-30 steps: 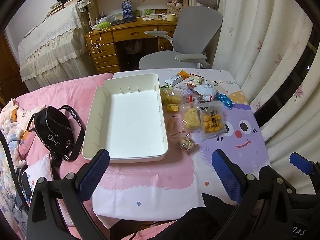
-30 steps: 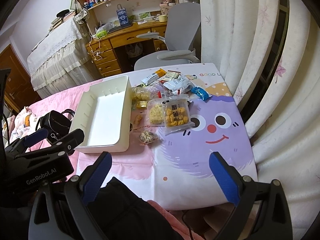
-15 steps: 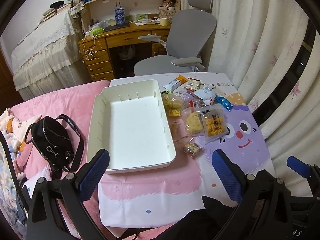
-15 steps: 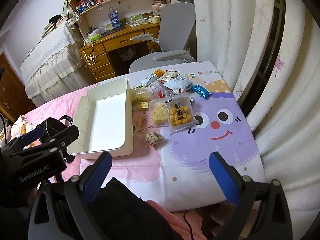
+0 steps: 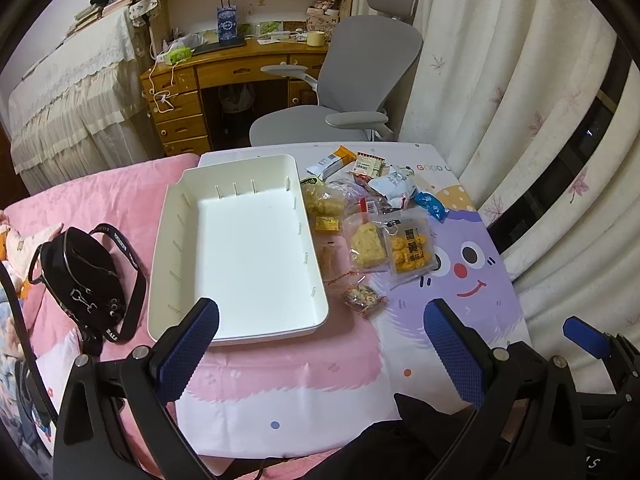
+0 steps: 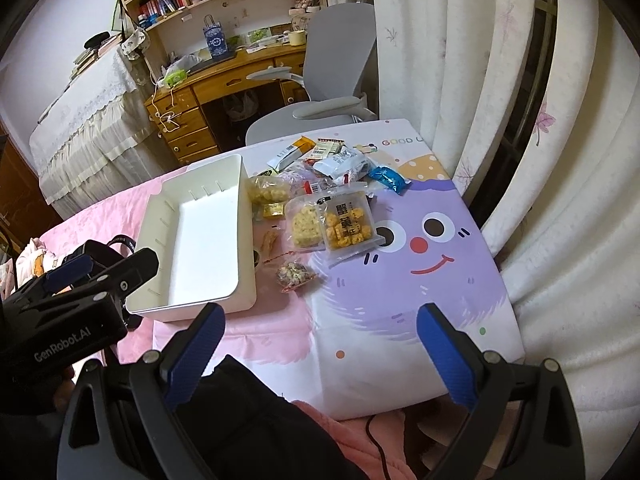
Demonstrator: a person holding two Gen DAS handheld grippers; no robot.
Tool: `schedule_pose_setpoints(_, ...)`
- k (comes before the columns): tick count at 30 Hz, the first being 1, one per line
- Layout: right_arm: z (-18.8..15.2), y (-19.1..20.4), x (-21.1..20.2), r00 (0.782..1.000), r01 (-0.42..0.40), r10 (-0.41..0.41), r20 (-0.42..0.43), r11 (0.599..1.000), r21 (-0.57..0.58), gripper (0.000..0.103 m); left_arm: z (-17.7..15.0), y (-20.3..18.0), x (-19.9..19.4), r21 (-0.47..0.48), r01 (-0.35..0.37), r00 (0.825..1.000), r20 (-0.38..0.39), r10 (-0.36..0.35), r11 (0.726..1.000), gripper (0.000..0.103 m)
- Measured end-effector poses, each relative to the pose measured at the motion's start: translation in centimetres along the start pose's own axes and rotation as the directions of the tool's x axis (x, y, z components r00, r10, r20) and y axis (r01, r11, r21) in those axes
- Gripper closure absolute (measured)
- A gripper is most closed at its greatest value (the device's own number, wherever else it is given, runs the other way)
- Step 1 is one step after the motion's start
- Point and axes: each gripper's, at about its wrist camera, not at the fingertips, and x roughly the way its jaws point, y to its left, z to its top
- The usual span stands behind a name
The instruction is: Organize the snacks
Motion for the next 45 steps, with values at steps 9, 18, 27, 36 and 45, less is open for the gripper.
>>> schedule_pose_setpoints(9,2.3,-2.6,1.9,0.998,-0.043,0.041,-0.047,0.999,-0.033,0.009,0.8,-1.5,2.8,-0.089,-0.015,0.997,-0.072,0.009,0.996,0.001)
schedule_pose_setpoints(18,5.8,-5.9,4.8,0.986,-0.131,0.120,-0.117,0.987,-0.093,0.011,0.9,-3.7,7.2,-0.193,-0.081,0.979,-0.197,0.042,0.978,0.001)
schedule_pose_setpoints(27,8.1,-8.6,10.4,0.949,-0.240,0.207,-0.237,0.964,-0.119,0.011,-1.6,-4.5,11.7,-0.334,-0.163,0.965,-0.252,0.079,0.928,0.001)
schedule_pose_setpoints(36,9.7,-10.2,17.2,0.901,-0.306,0.263,-0.345,0.949,-0.077,0.011,-4.1,-5.4,17.2,-0.428,-0.212,0.947,-0.311,0.077,0.878,0.001)
schedule_pose_setpoints(45,10.4,-10.3,23.7,0.864,-0.323,0.283,-0.417,0.946,-0.027,0.011,-5.0,-6.4,21.8,-0.442,-0.175,0.967,-0.244,0.070,0.880,0.001)
